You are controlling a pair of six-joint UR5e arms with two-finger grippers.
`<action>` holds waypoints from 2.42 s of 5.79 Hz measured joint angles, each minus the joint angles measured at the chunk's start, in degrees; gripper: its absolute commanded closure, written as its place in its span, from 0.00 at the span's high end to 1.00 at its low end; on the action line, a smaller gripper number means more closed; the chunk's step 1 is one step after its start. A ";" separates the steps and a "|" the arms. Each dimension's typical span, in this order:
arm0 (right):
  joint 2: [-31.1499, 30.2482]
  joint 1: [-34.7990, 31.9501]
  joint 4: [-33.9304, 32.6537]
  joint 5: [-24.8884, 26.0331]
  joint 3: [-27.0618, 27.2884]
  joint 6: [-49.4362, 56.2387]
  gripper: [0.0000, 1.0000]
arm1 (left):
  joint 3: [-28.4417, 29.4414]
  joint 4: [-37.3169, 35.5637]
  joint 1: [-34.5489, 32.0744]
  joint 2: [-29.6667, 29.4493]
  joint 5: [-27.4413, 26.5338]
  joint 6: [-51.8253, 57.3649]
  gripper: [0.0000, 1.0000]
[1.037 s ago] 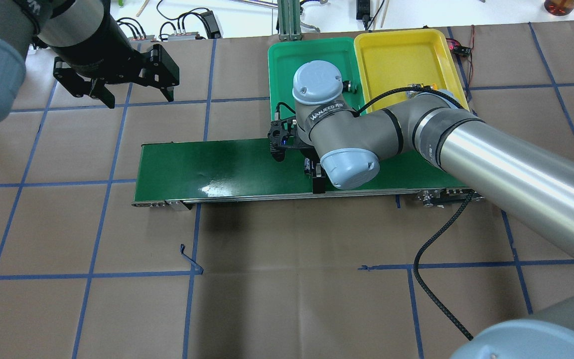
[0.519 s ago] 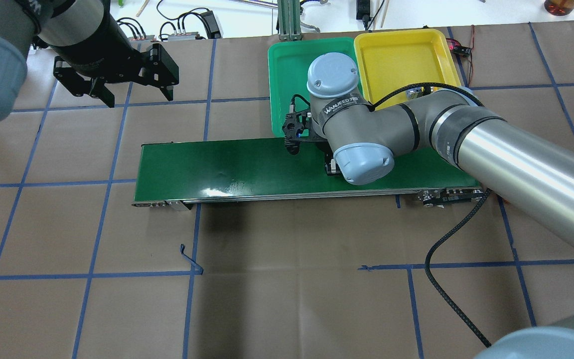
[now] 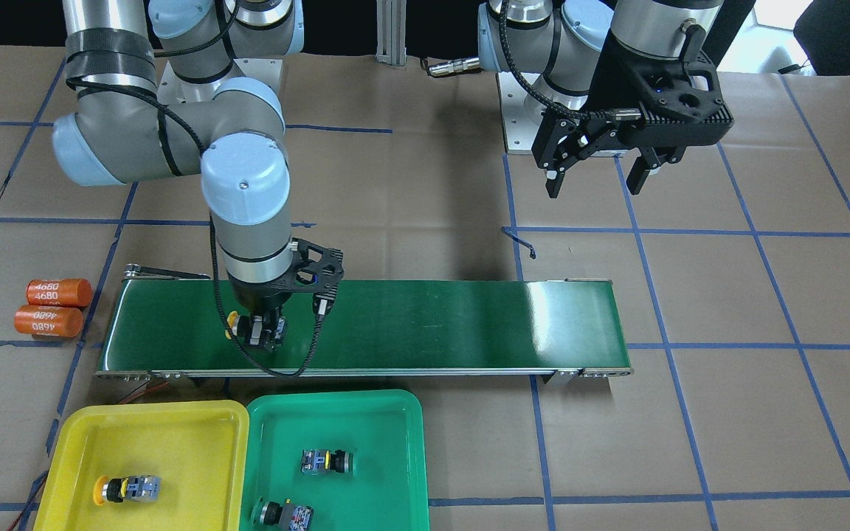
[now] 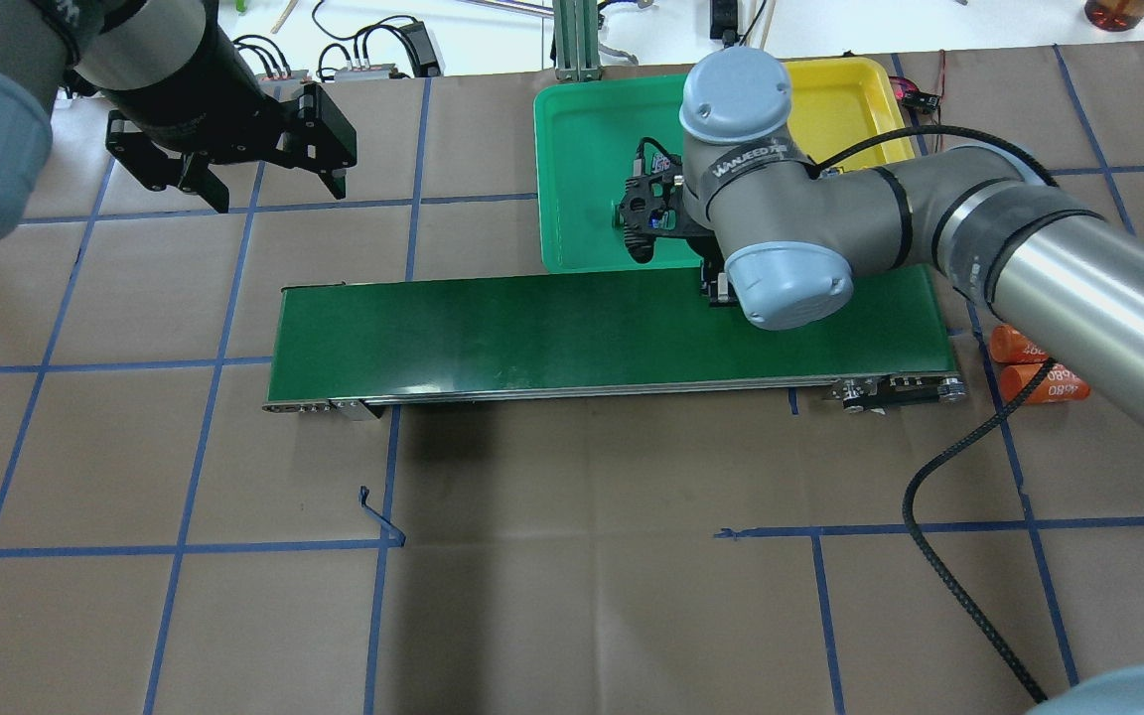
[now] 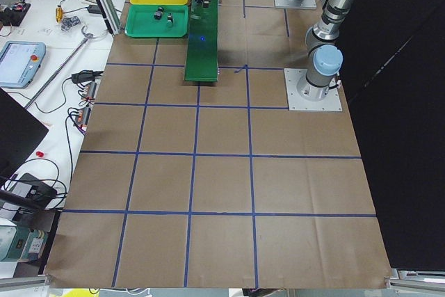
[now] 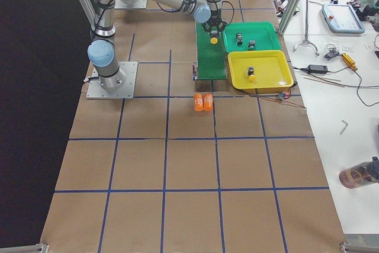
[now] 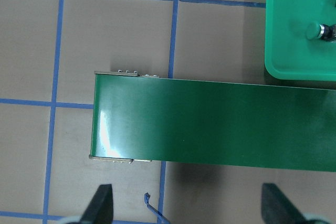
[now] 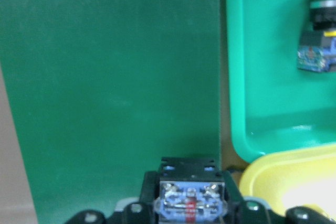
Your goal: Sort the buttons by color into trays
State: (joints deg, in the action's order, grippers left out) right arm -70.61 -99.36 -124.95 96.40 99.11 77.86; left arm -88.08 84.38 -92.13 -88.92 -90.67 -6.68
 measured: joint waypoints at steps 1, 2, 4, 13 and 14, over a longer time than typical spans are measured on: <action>0.38 3.57 -0.29 -0.04 -2.16 6.42 0.07 | 0.01 0.00 -0.05 0.01 0.00 0.00 0.99; 2.82 7.07 -0.79 -0.18 -6.15 13.65 0.08 | 0.01 0.00 -0.06 0.03 0.03 0.00 0.99; 13.24 10.57 -1.40 -0.45 -18.47 23.63 0.99 | -0.02 0.00 -0.07 0.12 0.01 0.00 0.99; 3.55 10.20 22.04 -2.82 -25.55 -23.62 1.00 | 0.01 -0.09 -0.08 0.04 0.14 -0.03 0.99; 1.05 9.30 26.14 -4.15 -25.61 -40.46 1.00 | 0.01 -0.09 -0.08 0.05 0.14 -0.04 0.99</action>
State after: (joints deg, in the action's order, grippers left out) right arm -69.56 -90.07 -98.81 92.25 73.50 37.40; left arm -88.07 84.29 -92.20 -88.87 -90.53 -6.72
